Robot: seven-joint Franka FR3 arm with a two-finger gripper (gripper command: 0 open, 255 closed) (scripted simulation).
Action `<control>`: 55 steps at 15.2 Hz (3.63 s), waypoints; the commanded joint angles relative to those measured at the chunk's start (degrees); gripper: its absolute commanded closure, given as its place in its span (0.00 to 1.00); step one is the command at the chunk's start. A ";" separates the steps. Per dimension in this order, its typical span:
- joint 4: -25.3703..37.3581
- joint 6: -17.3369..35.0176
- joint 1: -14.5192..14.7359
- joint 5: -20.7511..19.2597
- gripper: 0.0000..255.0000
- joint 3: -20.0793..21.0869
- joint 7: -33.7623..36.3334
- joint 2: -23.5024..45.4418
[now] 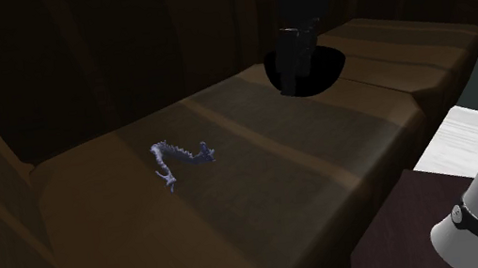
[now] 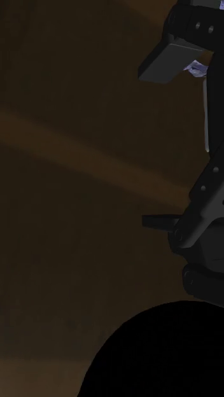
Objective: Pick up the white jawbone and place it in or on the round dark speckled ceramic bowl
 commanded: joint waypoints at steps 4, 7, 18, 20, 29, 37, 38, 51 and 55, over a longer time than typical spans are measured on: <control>2.49 7.69 1.26 2.89 0.00 1.56 2.63 8.24; 5.33 11.48 1.91 4.32 0.00 2.36 3.92 13.67; 16.01 20.84 3.66 7.38 0.00 4.35 7.16 30.11; 15.30 22.26 3.76 7.44 0.00 4.46 7.13 30.79; 14.14 24.78 3.95 7.55 0.00 4.66 7.08 32.13; 14.19 24.84 3.97 7.54 1.00 4.68 7.11 32.23; 14.18 24.84 3.97 7.54 1.00 4.67 7.10 32.22; 19.69 17.39 3.81 6.96 1.00 4.51 8.19 30.23; 22.27 14.40 3.76 6.75 1.00 4.46 8.62 29.81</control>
